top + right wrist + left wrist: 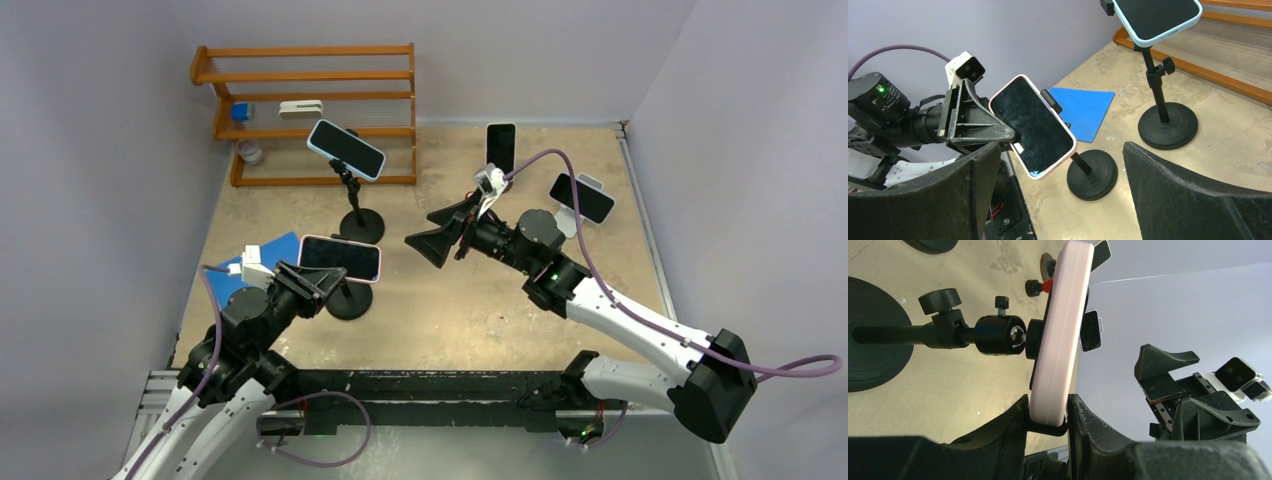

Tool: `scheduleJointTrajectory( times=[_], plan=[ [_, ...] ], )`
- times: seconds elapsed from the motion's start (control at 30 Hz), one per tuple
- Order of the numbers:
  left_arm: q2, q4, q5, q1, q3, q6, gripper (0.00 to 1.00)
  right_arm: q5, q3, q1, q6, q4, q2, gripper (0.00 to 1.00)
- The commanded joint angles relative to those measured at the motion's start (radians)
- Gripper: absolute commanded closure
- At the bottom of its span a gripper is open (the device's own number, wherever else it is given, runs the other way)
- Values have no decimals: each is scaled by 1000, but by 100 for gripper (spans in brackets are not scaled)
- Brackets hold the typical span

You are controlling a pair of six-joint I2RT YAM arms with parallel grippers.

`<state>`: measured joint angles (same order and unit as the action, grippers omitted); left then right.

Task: Remove the phone from the phone stand
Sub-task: Pick up the phone stand with the phone at the center of the board.

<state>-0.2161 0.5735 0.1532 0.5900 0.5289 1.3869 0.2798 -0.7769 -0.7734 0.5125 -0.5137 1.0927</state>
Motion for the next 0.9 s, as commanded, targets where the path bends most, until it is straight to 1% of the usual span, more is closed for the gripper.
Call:
scheduleJointTrajectory(
  times=[0.0,0.17,0.23,0.27,0.3,0.47,0.6,0.87],
  plan=[
    [5,-50,9,-5,9,-16,72,-6,2,-1,-7,-37,-2,6],
    [-11,-91,-21,-5,7,-39,80,-8,1,-1,-11,-27,-12,6],
    [-19,-107,-33,-5,11,-50,87,-20,-6,-1,-18,-5,-25,6],
    [-23,-115,-39,-5,13,-57,92,-33,-9,-2,-26,6,-34,6],
    [-28,-123,-45,-4,17,-69,99,-42,-12,0,-33,14,-45,6],
    [-52,-141,-61,-4,53,-114,100,-86,-36,-1,-77,74,-83,6],
    [-61,-188,-90,-4,73,-157,100,-106,-43,-1,-96,104,-114,6],
    [-150,-330,-227,-4,105,-243,100,-152,-61,-1,-127,160,-158,5]
  ],
)
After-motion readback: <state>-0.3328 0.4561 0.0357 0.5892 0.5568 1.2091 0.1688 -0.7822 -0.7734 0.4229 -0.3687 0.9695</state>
